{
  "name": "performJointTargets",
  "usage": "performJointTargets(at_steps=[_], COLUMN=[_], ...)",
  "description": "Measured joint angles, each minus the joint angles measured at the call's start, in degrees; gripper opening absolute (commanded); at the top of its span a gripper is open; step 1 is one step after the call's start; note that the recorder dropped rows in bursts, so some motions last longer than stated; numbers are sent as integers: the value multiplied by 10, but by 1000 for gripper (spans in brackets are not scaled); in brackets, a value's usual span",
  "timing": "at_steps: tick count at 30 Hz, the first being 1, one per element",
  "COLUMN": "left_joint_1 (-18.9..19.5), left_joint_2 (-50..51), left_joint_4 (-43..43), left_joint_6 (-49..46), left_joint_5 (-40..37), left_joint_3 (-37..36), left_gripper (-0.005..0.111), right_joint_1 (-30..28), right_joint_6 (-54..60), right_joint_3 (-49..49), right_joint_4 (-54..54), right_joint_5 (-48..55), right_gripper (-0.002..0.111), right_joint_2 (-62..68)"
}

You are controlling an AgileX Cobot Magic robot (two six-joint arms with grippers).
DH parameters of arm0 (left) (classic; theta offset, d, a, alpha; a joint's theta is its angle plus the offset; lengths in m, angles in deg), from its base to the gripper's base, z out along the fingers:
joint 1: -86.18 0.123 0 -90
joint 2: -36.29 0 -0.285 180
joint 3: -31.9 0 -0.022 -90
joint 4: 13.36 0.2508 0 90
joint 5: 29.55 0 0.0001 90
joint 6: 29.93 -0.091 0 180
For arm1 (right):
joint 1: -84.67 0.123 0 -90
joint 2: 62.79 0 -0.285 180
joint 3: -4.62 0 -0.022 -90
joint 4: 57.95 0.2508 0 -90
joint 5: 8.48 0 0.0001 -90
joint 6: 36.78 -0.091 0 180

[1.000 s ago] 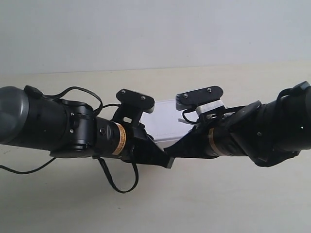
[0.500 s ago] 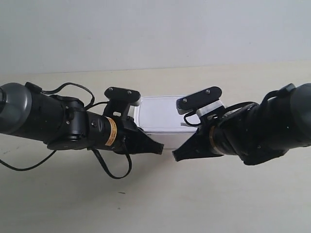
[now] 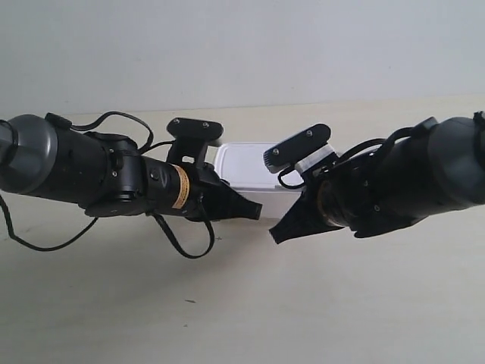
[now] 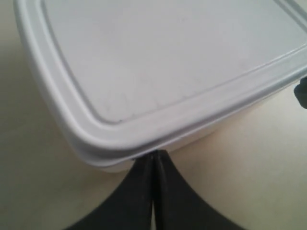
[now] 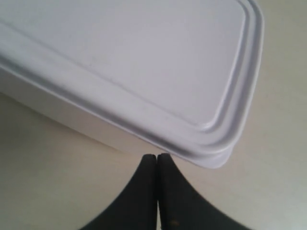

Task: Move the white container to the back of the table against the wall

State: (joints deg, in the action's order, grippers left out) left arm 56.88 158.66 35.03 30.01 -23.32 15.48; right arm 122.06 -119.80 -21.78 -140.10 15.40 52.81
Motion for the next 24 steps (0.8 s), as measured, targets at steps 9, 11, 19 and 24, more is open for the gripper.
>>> performJointTargets(at_steps=[9, 11, 19, 24], left_joint_1=[1, 4, 16, 24], left_joint_2=[33, 41, 55, 72], left_joint_4=[0, 0, 0, 0], left_joint_6=[0, 0, 0, 0], left_joint_5=[-4, -4, -4, -4], left_joint_3=[27, 36, 52, 69], left_gripper=[0, 0, 0, 0], right_joint_1=[0, 0, 0, 0], right_joint_6=[6, 6, 17, 42], right_joint_3=[6, 8, 44, 80], right_joint_4=[-17, -20, -32, -32], right_joint_5=[23, 29, 51, 65], right_gripper=[0, 0, 0, 0], right_joint_2=[31, 32, 46, 89])
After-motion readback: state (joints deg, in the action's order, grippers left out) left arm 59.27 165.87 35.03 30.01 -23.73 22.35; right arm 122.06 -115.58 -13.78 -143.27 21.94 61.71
